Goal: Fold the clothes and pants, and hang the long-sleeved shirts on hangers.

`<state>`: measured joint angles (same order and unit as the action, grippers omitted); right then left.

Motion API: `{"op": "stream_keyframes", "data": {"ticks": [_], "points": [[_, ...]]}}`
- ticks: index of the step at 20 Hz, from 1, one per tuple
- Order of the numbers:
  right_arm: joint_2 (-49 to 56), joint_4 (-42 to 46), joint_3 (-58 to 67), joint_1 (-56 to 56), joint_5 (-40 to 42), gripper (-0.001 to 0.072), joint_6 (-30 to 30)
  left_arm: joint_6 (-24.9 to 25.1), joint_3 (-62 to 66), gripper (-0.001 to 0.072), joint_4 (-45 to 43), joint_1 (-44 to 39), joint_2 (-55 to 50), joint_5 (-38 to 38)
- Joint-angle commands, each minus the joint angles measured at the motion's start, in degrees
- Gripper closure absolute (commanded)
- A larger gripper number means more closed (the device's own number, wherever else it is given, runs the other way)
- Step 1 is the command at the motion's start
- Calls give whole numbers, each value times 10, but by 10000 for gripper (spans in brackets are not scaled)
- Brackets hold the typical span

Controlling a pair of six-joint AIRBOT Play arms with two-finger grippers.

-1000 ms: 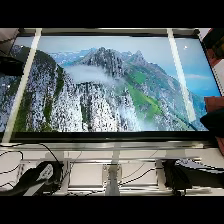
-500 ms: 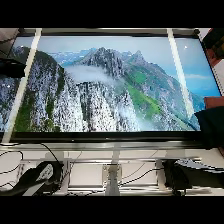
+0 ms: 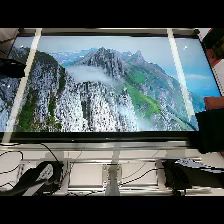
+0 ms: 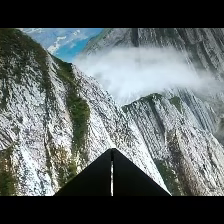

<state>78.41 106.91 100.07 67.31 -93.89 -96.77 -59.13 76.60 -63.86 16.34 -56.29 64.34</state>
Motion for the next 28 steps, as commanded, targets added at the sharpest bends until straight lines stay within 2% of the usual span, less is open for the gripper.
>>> {"op": "stream_keyframes", "data": {"ticks": [1,2,3,4,5,7,9,10,15,17,19,23,28], "points": [[0,-46,9,1,30,209,3,0,0,667,0,1,0,0],[0,-95,9,-2,42,376,3,0,0,667,0,1,0,0],[0,-145,9,-7,55,478,5,0,0,666,0,1,0,0],[0,-188,9,-16,66,528,10,0,0,667,0,1,0,0],[0,-231,9,-31,75,610,34,0,0,666,0,1,0,0],[0,-319,9,-74,87,681,83,0,0,667,0,1,0,0],[0,-430,9,-139,96,684,148,0,0,666,0,1,0,0],[0,-464,11,-184,104,684,160,0,0,667,0,1,0,0],[0,-462,36,-460,94,684,167,0,0,666,0,1,0,0],[0,-426,36,-557,107,684,170,0,0,667,0,1,0,0],[0,-352,36,-630,129,684,170,0,0,667,0,1,0,0],[0,-160,35,-689,167,684,136,0,0,667,0,1,0,0],[0,-146,36,-677,153,684,120,0,0,666,0,1,0,0]]}}
